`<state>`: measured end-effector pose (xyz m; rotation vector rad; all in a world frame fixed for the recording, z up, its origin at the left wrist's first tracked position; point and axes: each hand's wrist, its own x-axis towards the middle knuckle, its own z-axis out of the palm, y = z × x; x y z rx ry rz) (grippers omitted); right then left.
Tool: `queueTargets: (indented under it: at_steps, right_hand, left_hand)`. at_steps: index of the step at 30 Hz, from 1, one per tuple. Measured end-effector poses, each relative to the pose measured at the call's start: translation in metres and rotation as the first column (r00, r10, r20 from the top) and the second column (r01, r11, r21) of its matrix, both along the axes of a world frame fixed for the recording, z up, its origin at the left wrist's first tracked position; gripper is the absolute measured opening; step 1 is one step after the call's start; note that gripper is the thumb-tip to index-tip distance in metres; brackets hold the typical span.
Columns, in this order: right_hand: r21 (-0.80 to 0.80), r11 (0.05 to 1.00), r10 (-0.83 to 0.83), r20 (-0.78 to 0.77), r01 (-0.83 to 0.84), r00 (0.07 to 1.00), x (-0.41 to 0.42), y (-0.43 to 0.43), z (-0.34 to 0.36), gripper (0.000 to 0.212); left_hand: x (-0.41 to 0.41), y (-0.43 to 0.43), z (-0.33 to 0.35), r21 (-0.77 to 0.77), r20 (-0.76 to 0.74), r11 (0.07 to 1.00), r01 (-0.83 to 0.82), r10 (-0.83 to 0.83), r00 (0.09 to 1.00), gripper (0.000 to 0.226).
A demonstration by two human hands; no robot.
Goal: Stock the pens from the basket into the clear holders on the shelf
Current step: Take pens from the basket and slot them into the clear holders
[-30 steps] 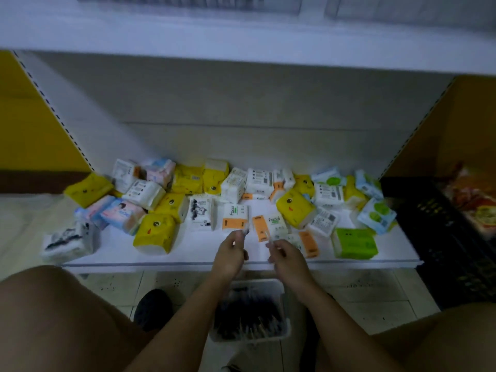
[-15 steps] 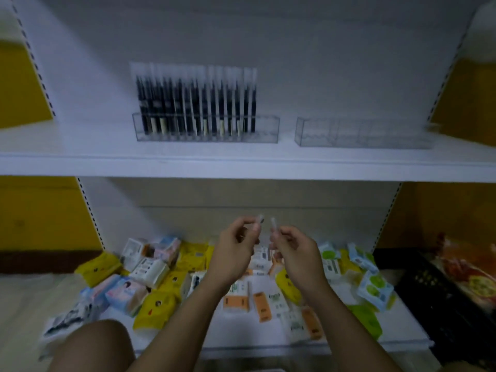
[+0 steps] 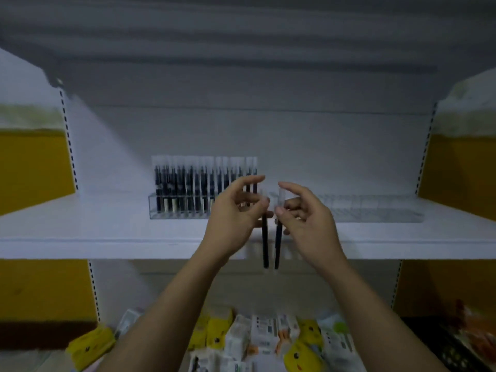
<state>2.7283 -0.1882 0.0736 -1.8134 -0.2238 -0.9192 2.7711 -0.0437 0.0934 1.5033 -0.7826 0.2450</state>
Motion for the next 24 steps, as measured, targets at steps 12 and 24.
queueTargets:
  at_steps: [12,24]
  right_hand:
    - [-0.049,0.985,-0.158,0.134,0.166,0.978,0.092,-0.025,0.072,0.035]
    - [-0.077,0.987,-0.136,0.090,0.143,0.987,0.149,-0.032,0.076,0.035]
  left_hand:
    - [0.089,-0.017,0.077,0.062,0.255,0.954,-0.292,0.268,0.929,0.019]
    - [0.131,-0.030,0.084,0.119,0.335,0.934,-0.336,0.281,0.899,0.016]
